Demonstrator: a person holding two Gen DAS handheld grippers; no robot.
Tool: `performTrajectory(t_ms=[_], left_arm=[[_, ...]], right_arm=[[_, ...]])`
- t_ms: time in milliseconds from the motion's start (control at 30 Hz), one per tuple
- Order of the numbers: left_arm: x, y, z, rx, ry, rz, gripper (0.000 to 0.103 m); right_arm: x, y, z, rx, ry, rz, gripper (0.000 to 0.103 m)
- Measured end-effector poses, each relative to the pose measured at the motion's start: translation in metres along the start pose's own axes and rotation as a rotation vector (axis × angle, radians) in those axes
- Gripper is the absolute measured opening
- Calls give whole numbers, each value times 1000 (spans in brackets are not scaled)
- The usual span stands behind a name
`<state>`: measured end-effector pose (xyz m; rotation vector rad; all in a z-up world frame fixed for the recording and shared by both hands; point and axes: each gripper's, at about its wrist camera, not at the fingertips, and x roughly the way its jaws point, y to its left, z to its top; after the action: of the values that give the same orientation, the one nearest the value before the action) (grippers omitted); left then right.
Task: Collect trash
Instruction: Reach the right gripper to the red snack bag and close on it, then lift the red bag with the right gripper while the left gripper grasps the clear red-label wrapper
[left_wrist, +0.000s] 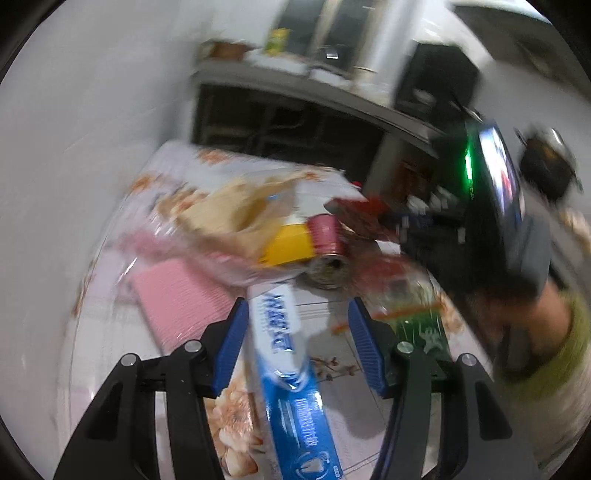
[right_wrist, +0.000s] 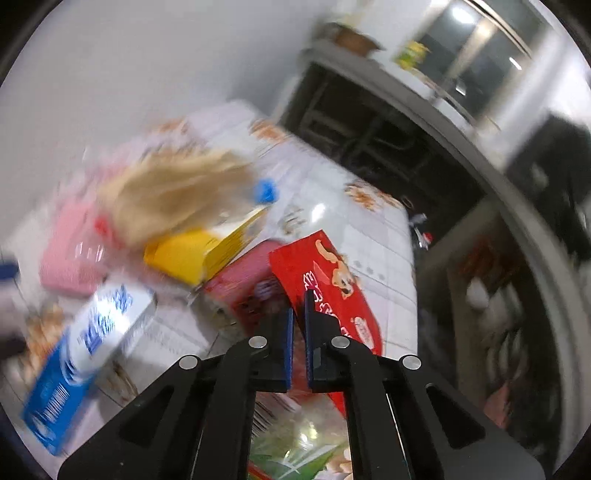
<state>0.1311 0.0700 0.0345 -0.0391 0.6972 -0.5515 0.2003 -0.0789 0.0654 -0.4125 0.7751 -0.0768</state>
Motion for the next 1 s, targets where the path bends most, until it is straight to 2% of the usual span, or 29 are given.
performTrajectory(t_ms=[100, 167, 333, 467, 667, 800, 867, 933, 1000], left_arm=[[6, -29, -3, 150, -3, 4, 54], [11, -41, -5, 200, 7, -4, 55], [24, -53, -3, 204, 45, -64, 54], [32, -62, 2, 213, 54, -76, 54], [43, -78, 14, 208, 85, -125, 54], [54, -99, 21, 282, 89, -140, 55], [62, -108, 23, 308, 118, -150, 56], [75, -113, 27, 280, 171, -189, 58], [83, -112, 30, 208, 214, -241, 58]], right_arm=[[-17, -41, -4, 159, -40, 23, 1], [-28, -66, -9, 256, -68, 50, 1], [-47, -126, -38, 492, -106, 169, 1], [-51, -153, -65, 634, -119, 246, 1], [-44, -175, -103, 815, -126, 288, 1], [-35, -180, -126, 895, -93, 313, 1], [-32, -180, -133, 917, -81, 323, 1], [-33, -182, -140, 934, -74, 329, 0], [-33, -181, -148, 949, -63, 345, 0]])
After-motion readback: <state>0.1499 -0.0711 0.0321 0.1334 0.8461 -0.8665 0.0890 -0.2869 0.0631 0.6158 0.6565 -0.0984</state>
